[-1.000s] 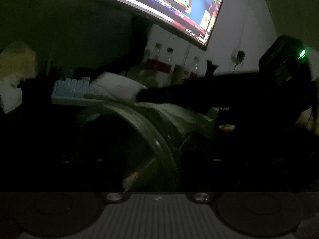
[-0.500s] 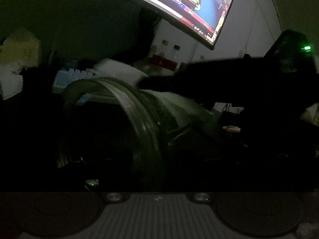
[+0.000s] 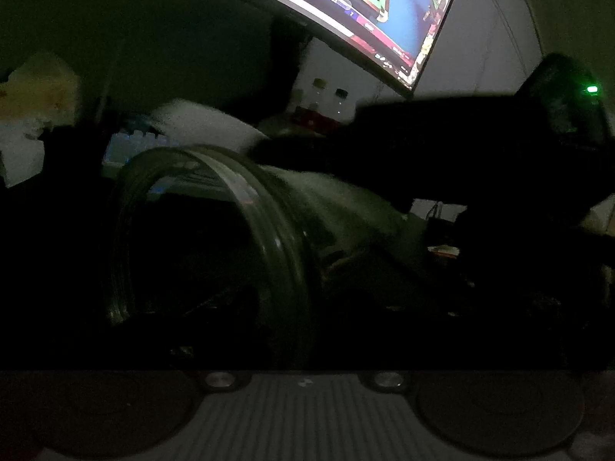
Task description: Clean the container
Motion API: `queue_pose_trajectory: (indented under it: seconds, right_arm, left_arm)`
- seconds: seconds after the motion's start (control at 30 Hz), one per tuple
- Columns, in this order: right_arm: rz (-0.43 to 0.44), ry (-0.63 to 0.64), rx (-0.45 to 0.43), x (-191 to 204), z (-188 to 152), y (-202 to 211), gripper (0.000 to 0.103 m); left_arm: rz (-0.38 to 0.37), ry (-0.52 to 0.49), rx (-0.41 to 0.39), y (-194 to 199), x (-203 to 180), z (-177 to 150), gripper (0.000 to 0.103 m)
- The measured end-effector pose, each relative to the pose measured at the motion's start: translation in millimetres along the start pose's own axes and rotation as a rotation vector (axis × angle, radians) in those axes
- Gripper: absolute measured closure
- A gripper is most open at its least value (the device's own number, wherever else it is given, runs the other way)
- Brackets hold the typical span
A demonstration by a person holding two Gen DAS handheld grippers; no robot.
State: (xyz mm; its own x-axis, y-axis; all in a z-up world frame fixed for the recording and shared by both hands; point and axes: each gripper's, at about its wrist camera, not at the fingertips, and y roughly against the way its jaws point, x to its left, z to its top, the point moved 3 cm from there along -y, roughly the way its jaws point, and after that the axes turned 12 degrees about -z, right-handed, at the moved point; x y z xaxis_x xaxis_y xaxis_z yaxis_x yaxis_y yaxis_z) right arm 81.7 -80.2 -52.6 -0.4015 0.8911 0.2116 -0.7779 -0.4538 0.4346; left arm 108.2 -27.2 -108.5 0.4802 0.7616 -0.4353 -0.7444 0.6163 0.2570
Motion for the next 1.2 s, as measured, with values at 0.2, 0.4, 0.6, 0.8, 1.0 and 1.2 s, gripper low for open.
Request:
queue_pose_trajectory:
  seconds: [0.2,0.4,0.6,0.8,1.0,1.2]
  right_arm:
    - [-0.042,-0.04,0.008,-17,2,0,0.091]
    - [-0.022,-0.112,0.037,-39,5,6,0.091]
    - [-0.053,-0.066,0.021,-31,3,0,0.091]
    - [-0.073,-0.033,0.015,-27,1,-3,0.091]
    - [-0.085,0.0,0.022,-22,3,-7,0.091]
    - [-0.01,0.055,0.037,5,3,-9,0.091]
  left_arm:
    - [-0.118,0.052,-0.018,-1,2,4,0.092]
    - [-0.293,0.324,-0.144,20,34,25,0.099]
    - [-0.175,0.122,-0.09,28,15,29,0.08]
    - [-0.059,0.019,0.007,21,8,18,0.065]
    - [-0.046,0.036,0.03,16,12,11,0.061]
    - [-0.031,0.049,0.04,13,15,6,0.059]
